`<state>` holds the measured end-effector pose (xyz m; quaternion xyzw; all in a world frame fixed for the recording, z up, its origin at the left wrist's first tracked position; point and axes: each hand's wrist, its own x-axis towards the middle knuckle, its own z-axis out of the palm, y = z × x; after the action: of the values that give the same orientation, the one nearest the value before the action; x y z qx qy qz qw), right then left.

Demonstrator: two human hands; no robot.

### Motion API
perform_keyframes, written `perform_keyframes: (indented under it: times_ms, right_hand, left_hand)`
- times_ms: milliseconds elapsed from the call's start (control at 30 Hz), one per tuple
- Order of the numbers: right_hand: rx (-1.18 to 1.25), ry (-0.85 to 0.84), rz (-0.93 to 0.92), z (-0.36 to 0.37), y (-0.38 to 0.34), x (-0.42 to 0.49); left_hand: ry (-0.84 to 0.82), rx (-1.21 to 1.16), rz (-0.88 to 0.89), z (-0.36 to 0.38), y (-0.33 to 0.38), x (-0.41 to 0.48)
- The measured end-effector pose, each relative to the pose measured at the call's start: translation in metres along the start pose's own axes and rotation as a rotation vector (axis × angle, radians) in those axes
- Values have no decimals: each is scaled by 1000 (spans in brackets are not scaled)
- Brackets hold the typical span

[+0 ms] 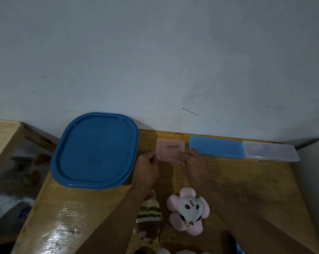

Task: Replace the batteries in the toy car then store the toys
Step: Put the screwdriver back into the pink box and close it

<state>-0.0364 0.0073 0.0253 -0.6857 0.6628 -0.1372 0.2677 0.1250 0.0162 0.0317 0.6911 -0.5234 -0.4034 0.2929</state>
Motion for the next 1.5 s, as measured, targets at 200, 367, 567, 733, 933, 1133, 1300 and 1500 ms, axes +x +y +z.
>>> perform_keyframes:
  times_ms: [200,367,567,733,933,1133,1300,1500]
  right_hand:
    - [96,-16,77,-3,-2,-3]
    - [17,-23,-1,-2,-2,-3]
    - [-61,-27,-63,-6,-3,7]
    - [-198,9,-61,-4,-4,8]
    - [-223,-3,-98,-2,2,10]
    - [-264,-23,-108,-1,-1,6]
    - [-224,-58,-26,-11,-11,-3]
    - [-256,-75,38,-37,-20,-17]
  left_hand:
    - [103,-56,-92,7,7,-2]
    - [139,-58,-118,10,7,0]
    - [158,-86,-172,13,9,6]
    - [158,-89,-197,17,11,13]
    - [175,-92,-220,19,11,13]
    - [166,-8,-188,20,12,11]
    - [118,95,-158,15,12,8]
    - [92,231,-74,13,24,-16]
